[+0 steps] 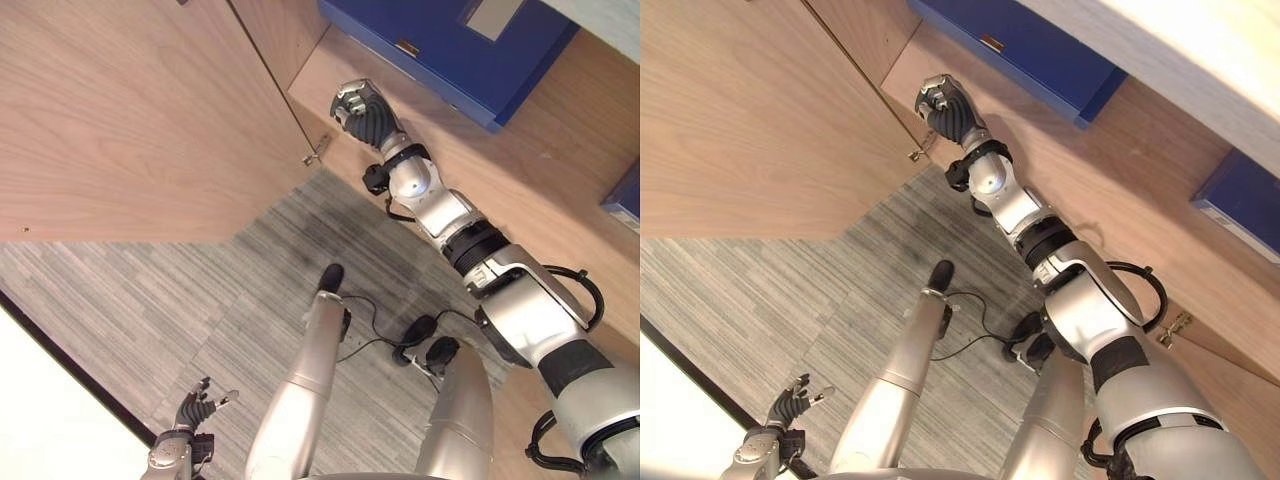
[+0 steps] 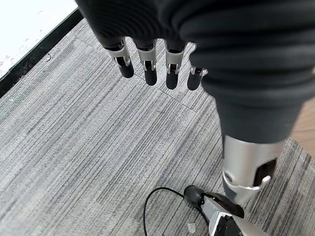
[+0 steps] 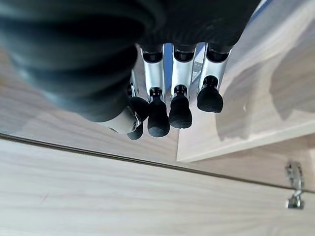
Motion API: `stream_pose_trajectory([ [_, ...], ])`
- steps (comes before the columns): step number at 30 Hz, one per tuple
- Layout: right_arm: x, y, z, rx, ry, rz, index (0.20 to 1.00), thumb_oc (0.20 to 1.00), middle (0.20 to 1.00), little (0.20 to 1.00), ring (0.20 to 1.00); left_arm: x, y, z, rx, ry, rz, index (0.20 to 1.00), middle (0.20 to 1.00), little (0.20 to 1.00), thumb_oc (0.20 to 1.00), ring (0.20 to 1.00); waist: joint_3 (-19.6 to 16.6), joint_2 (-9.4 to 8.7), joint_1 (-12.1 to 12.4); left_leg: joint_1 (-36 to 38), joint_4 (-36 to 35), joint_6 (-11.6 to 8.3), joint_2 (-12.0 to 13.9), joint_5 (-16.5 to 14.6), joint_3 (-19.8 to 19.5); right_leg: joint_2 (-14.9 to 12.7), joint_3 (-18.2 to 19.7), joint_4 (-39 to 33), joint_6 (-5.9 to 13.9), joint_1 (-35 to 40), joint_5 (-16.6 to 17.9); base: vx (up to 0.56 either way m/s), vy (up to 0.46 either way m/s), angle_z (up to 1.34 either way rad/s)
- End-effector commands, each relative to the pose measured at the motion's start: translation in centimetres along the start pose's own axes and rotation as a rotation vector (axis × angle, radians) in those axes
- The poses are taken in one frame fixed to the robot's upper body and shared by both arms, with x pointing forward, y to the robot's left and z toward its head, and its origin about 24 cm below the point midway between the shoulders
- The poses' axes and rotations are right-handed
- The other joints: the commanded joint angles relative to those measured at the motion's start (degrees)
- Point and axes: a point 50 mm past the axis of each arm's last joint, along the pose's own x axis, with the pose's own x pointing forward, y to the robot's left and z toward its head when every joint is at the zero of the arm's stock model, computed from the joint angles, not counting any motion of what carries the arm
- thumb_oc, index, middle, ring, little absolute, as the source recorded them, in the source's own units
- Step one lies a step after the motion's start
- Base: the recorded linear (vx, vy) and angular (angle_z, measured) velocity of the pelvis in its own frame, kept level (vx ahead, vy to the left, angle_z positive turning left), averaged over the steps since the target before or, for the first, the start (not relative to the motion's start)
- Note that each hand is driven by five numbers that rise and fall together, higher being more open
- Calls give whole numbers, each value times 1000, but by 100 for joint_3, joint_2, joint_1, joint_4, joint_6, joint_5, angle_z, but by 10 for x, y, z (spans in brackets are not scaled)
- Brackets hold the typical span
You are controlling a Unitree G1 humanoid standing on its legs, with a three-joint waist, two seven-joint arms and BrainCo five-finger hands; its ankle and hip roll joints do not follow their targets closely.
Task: Put the empty folder in the office cabinet
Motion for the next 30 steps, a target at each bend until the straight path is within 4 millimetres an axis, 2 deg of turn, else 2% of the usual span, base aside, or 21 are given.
stream_pose_trajectory([
  [1,11,6,26,60,-74,-11,200,200,200,200,200,-14,22,-30,25,112,61,1000,1000,1000,1000,1000,-45,188,-50,-79,-583,803,-176,-132,129,295,89,-850,51,140,154,0,0,0],
  [6,14,-6,25,53,-56,-53,200,200,200,200,200,-14,25,-29,24,112,69,1000,1000,1000,1000,1000,-55,200,-36,-62,-603,805,-191,-127,114,272,68,-855,58,161,156,0,0,0],
  [7,17,-17,23,50,-39,-93,200,200,200,200,200,-14,26,-29,24,108,70,1000,1000,1000,1000,1000,-61,205,-21,-68,-598,809,-198,-127,104,263,69,-849,61,165,158,0,0,0],
  [11,20,-33,22,24,-19,-138,200,200,200,200,200,-14,29,-27,25,103,78,1000,1000,1000,1000,1000,-61,219,17,-89,-596,807,-200,-120,100,256,75,-843,62,155,158,0,0,0],
  [14,24,-54,21,-22,11,-193,200,200,200,200,200,-14,32,-24,30,84,72,1000,1000,1000,1000,1000,-59,231,74,-80,-613,806,-208,-109,89,240,68,-846,67,168,158,-3,2,2],
  [19,22,-99,5,-108,136,-319,200,200,200,200,200,-13,36,-17,50,52,58,1000,1000,1000,1000,1000,-44,287,247,-95,-646,798,-252,-65,42,194,35,-854,93,202,146,-8,0,5],
  [25,4,-159,-10,-130,236,-497,200,200,200,200,200,-13,31,-7,60,4,9,1000,1000,1000,1000,1000,-19,356,443,-169,-655,784,-320,-13,-48,109,-39,-811,121,199,95,-1,-10,11],
  [28,-1,-169,-13,-120,251,-526,200,200,200,200,200,-13,30,-7,65,3,-6,1000,1000,1000,1000,1000,-31,371,492,-183,-676,782,-348,1,-61,90,-70,-806,114,198,84,6,-5,12],
  [30,0,-166,-12,-98,244,-524,200,200,200,200,200,-13,29,-10,70,18,-8,1000,1000,1000,1000,1000,-54,373,488,-191,-666,785,-350,-6,-67,100,-52,-795,107,182,85,10,3,2],
])
